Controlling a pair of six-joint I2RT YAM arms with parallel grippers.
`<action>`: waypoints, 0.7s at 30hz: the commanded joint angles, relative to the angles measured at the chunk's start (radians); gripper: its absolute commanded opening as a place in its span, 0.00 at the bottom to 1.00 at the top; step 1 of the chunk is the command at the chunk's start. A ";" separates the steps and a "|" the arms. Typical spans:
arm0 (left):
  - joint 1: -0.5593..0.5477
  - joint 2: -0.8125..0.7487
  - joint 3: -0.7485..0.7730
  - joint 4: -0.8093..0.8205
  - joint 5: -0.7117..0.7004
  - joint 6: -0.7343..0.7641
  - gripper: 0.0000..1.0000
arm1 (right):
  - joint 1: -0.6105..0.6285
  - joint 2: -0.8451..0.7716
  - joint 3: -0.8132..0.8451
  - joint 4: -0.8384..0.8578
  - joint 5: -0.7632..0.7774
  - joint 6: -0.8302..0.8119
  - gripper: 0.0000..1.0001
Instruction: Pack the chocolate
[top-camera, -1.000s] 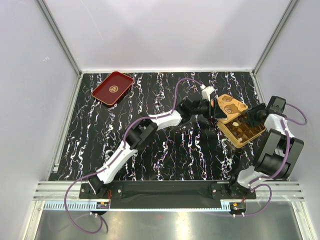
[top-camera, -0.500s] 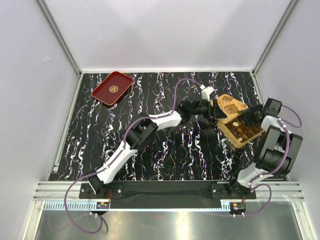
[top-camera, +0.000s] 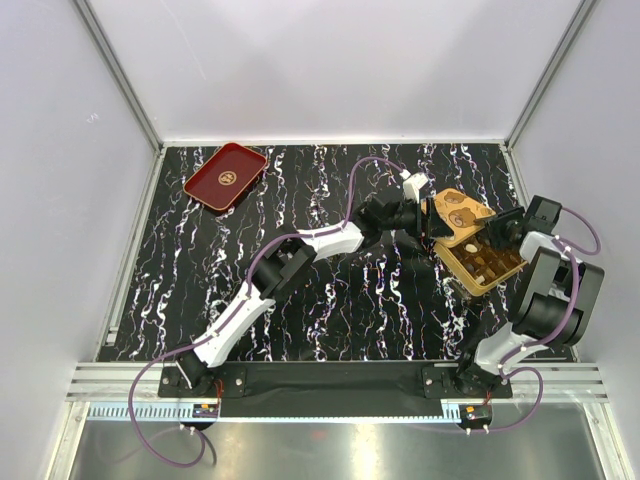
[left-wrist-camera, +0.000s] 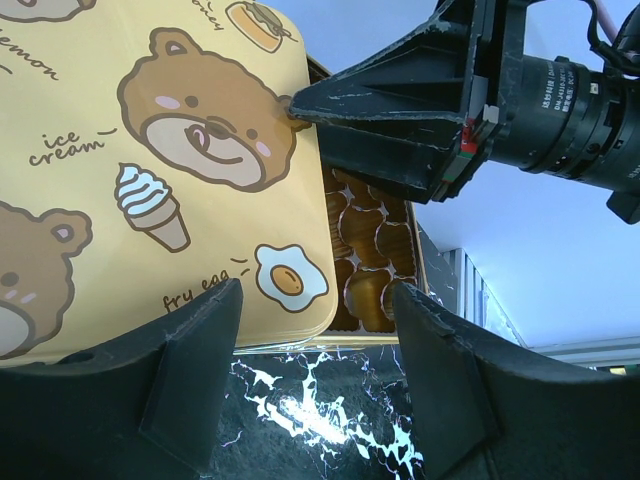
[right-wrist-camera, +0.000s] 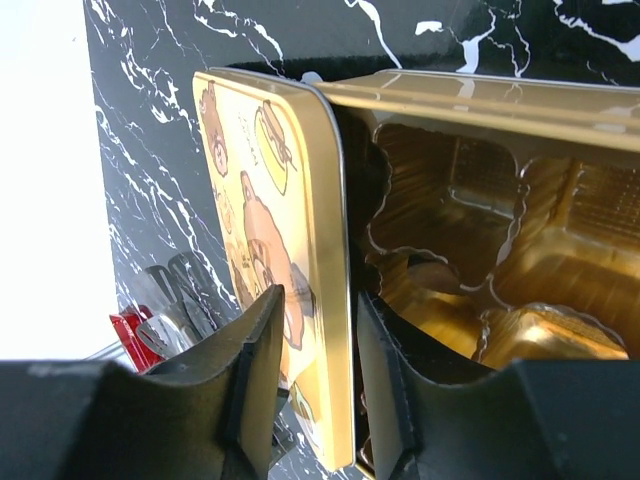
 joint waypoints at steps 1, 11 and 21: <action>-0.015 -0.025 -0.002 0.020 -0.013 0.005 0.67 | 0.006 0.022 -0.004 0.050 -0.009 -0.009 0.41; -0.018 -0.024 -0.002 0.022 -0.015 0.002 0.67 | 0.008 0.038 -0.035 0.131 -0.020 -0.015 0.41; -0.021 -0.030 0.002 0.020 -0.012 0.001 0.67 | 0.008 0.020 -0.047 0.174 -0.032 -0.034 0.16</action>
